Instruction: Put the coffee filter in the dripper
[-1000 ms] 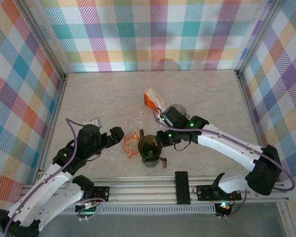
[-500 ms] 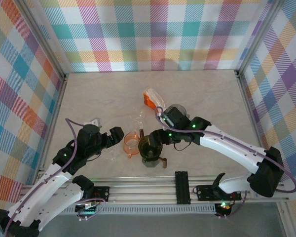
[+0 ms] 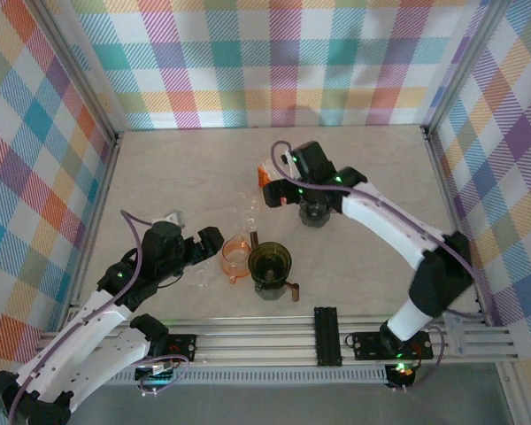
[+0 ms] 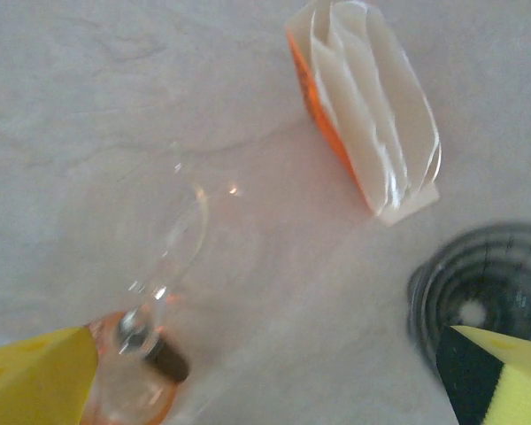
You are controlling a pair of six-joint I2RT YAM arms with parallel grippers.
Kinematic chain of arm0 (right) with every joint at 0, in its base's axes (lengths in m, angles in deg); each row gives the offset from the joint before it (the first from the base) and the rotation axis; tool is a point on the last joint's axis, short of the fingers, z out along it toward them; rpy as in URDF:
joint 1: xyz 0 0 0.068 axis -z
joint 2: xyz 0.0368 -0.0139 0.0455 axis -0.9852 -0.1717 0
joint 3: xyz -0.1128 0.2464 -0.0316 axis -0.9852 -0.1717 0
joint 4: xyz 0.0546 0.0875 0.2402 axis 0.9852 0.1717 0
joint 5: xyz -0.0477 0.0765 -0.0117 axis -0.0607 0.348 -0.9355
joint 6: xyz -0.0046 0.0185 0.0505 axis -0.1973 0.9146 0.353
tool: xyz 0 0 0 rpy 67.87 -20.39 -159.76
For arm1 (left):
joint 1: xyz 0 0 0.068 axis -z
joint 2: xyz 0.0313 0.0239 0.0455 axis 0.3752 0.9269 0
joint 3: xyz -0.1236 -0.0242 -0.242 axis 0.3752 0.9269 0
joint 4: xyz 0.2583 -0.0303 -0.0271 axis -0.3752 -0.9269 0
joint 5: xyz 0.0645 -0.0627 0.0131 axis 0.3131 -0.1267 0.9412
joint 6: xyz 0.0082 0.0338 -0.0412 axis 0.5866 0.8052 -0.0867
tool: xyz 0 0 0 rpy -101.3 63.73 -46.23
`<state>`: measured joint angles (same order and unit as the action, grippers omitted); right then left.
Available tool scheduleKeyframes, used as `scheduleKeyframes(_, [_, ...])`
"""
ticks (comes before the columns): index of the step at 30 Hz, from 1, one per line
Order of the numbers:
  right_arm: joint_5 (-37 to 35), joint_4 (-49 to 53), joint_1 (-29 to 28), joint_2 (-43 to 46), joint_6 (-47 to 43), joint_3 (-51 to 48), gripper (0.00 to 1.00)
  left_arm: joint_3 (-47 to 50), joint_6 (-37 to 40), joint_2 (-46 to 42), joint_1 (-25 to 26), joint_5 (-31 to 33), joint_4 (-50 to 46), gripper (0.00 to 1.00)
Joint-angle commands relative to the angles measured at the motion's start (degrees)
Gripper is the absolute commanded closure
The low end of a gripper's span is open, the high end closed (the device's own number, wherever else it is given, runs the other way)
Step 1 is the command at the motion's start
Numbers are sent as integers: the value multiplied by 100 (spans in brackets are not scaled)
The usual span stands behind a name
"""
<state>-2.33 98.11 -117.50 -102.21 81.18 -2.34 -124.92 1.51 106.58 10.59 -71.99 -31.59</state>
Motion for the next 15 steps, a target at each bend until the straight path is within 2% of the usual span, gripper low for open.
scheduleKeyframes(1, [-5, -155, 169, -625, -738, 628, 1, -214, 147, 77, 43, 99, -31, 0])
scheduleKeyframes(8, [282, -505, 526, -1769, -1113, 1436, 1, -331, 220, 415, 43, 100, 2, 0])
scheduleKeyframes(15, [347, -436, 595, -2666, -1515, 2236, 1, -524, 377, 800, 43, 206, 63, 0])
